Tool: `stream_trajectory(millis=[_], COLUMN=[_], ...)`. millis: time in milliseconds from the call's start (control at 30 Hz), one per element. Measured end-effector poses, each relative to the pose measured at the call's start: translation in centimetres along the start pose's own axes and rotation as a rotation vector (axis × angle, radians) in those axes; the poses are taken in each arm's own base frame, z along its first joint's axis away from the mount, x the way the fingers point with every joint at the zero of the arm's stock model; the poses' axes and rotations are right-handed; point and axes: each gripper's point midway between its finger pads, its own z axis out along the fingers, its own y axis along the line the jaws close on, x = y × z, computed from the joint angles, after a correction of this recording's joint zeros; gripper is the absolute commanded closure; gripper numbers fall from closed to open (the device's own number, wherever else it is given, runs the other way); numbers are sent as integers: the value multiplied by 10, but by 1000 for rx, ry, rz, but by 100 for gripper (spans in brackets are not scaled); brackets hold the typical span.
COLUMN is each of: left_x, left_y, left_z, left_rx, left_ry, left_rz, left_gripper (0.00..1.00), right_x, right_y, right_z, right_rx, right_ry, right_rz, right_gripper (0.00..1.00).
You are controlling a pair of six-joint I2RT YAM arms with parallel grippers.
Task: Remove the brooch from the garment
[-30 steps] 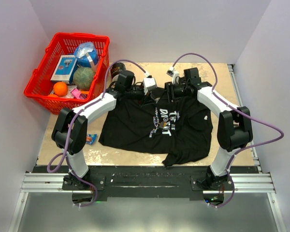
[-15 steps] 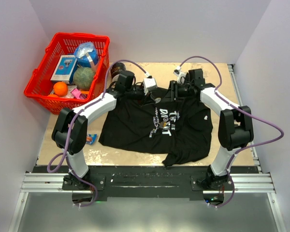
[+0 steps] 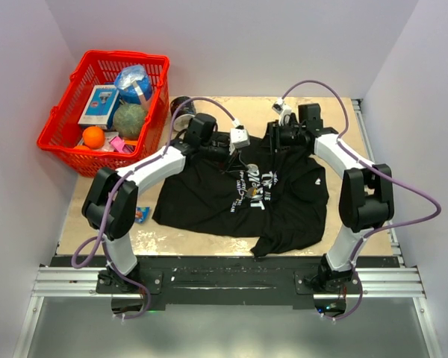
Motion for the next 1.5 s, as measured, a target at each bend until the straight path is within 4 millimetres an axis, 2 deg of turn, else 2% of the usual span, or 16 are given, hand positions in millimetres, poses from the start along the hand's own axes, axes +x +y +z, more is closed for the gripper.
stream_trajectory(millis=[233, 400, 667, 733, 1100, 1333, 1500], left_x=[4, 3, -11, -14, -20, -21, -21], left_y=[13, 16, 8, 7, 5, 6, 6], left_z=[-18, -24, -19, -19, -19, -19, -19], left_rx=[-9, 10, 75, 82, 97, 95, 96], left_ry=[-15, -43, -108, -117, -137, -141, -141], left_rz=[-42, -97, -168, -173, -176, -169, -168], left_gripper=[100, 100, 100, 100, 100, 100, 100], right_x=[14, 21, 40, 43, 49, 45, 38], right_y=[-7, 7, 62, 67, 76, 82, 84], right_z=[-33, -49, -43, -42, -37, -32, -28], right_rx=[-17, -58, -172, -184, -207, -211, -202], right_ry=[55, 82, 149, 154, 170, 157, 130], right_rz=[-207, -350, -573, -592, -609, -582, -541], right_gripper=[53, 51, 49, 49, 49, 50, 62])
